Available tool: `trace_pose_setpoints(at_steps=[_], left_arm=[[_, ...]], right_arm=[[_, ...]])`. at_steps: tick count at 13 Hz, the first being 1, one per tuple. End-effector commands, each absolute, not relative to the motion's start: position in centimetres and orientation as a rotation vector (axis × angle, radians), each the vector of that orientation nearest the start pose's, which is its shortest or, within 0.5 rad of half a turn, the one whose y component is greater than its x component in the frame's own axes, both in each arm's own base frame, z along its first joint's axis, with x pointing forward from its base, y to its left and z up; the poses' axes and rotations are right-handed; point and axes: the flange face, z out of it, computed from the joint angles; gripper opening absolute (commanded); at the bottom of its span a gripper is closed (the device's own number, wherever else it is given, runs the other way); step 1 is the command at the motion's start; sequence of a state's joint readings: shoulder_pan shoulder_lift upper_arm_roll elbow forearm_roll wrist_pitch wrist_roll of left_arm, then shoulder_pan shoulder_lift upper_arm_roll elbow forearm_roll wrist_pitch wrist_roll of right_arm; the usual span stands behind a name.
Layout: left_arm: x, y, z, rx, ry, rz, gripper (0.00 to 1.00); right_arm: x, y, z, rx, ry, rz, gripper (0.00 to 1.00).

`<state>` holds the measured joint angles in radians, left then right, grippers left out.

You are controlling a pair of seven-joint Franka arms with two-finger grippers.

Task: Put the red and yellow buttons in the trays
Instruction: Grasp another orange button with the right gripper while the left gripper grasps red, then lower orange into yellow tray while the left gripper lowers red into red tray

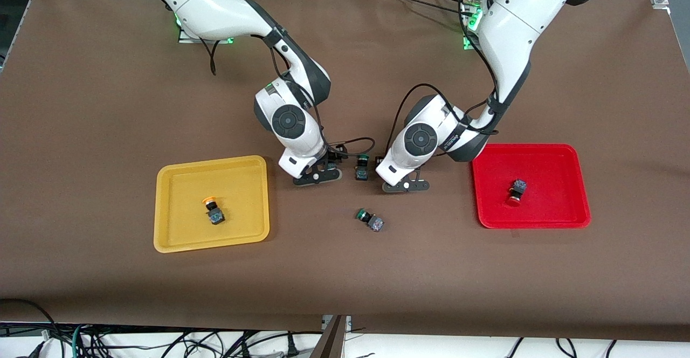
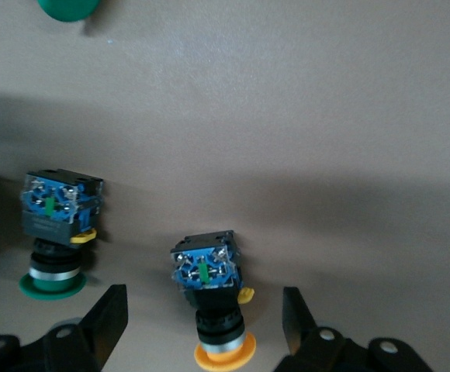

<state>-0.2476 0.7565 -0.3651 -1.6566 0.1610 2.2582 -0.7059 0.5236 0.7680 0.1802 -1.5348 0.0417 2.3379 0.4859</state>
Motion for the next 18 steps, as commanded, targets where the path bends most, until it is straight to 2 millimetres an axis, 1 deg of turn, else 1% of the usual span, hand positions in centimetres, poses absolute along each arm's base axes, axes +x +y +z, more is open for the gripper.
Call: trace_pose_setpoints(at_steps=[1, 2, 3, 4, 5, 6, 7, 8, 9, 10, 11, 12, 13, 14, 15, 16, 17, 18], left_arm=[[56.6, -36.3, 18.9, -3.146, -0.077, 0.216, 0.00], [56.8, -36.2, 19.1, -3.145, -0.082, 0.213, 0.00], [57.2, -35.6, 19.4, -3.145, -0.096, 0.208, 0.00], [57.9, -34.5, 20.8, -3.137, -0.120, 0.199, 0.00], [59.0, -32.1, 23.0, -3.107, -0.134, 0.222, 0.00], [59.7, -29.9, 25.2, -3.066, -0.158, 0.261, 0.00], [60.0, -27.3, 27.0, -3.013, -0.179, 0.307, 0.00], [61.1, -22.4, 28.2, -2.944, -0.164, 0.346, 0.00], [61.9, -18.6, 29.4, -2.909, -0.038, 0.364, 0.00], [62.9, -14.4, 29.9, -2.909, 0.076, 0.388, 0.00], [63.8, -9.9, 30.2, -2.920, 0.207, 0.414, 0.00], [64.4, -5.9, 30.2, -2.937, 0.335, 0.431, 0.00], [64.8, -2.2, 29.7, -2.939, 0.437, 0.448, 0.00], [65.2, 0.3, 29.4, -2.945, 0.490, 0.415, 0.00], [65.5, 2.0, 28.0, -2.956, 0.544, 0.399, 0.00], [65.5, 3.7, 26.5, -2.966, 0.607, 0.408, 0.00], [65.6, 5.0, 24.6, -2.979, 0.654, 0.409, 0.00], [65.6, 6.0, 23.5, -2.989, 0.677, 0.385, 0.05]], right_arm=[[54.1, 45.4, 19.7, -2.987, -0.149, 0.045, 0.89], [53.6, 45.9, 18.8, -2.991, -0.143, 0.031, 0.89], [53.2, 46.0, 18.2, -2.996, -0.152, 0.011, 0.89], [53.1, 45.9, 17.9, -3.003, -0.156, 0.000, 0.85], [52.9, 46.0, 17.7, -3.006, -0.164, 0.002, 0.70], [53.2, 45.8, 17.9, -3.006, -0.173, -0.003, 0.53], [53.5, 45.5, 18.2, -3.007, -0.179, -0.009, 0.33], [53.9, 45.0, 18.5, -3.014, -0.179, -0.017, 0.15], [54.4, 44.4, 19.0, -3.028, -0.175, -0.009, 0.05], [54.9, 43.8, 19.9, -3.045, -0.190, 0.002, 0.02], [55.6, 42.9, 21.3, -3.058, -0.230, -0.001, 0.02], [56.6, 41.5, 22.4, -3.079, -0.266, 0.013, 0.02], [58.1, 39.8, 23.8, -3.087, -0.333, 0.032, 0.02], [59.6, 38.0, 25.0, -3.089, -0.396, 0.053, 0.02], [61.3, 35.4, 25.7, -3.086, -0.462, 0.068, 0.02], [62.6, 32.8, 25.8, -3.074, -0.541, 0.077, 0.02], [64.0, 29.8, 25.7, -3.059, -0.615, 0.076, 0.03], [65.2, 26.8, 25.5, -3.050, -0.667, 0.082, 0.04]])
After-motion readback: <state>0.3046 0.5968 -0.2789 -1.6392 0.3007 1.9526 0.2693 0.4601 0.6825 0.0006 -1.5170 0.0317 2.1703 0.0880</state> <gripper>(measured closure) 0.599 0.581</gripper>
